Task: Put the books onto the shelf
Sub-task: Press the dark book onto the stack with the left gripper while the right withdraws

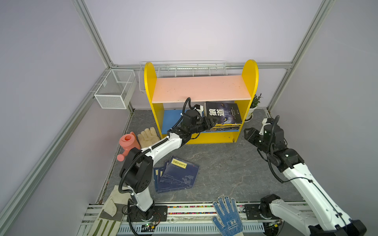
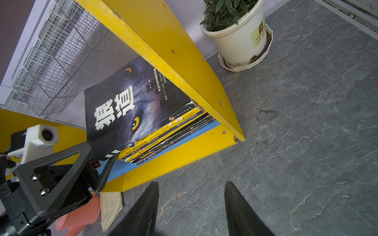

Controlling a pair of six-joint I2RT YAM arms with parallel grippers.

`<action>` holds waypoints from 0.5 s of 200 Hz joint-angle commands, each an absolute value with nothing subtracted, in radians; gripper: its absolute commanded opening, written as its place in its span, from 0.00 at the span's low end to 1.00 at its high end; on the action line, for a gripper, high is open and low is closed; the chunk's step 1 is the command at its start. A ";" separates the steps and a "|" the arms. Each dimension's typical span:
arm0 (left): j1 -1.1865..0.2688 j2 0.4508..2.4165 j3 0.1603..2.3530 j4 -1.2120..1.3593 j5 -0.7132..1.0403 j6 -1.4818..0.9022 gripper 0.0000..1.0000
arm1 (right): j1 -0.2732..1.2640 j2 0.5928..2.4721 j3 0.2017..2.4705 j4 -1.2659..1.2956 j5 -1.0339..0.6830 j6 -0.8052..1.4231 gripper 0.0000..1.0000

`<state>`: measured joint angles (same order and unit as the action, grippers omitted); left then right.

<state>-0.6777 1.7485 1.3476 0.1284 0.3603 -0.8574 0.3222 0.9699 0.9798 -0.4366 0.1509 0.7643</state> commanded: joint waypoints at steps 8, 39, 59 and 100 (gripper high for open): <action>-0.680 1.732 1.433 0.056 0.326 -0.799 0.83 | 0.318 0.975 0.960 -0.418 0.130 0.780 0.54; -0.680 1.726 1.474 -0.031 0.295 -0.773 0.99 | 0.317 0.975 0.969 -0.426 0.126 0.773 0.54; -0.680 1.724 1.496 -0.092 0.265 -0.762 0.99 | 0.318 0.976 0.974 -0.428 0.122 0.771 0.54; -0.680 1.718 1.530 -0.244 0.174 -0.703 0.99 | 0.317 0.980 0.991 -0.440 0.126 0.758 0.54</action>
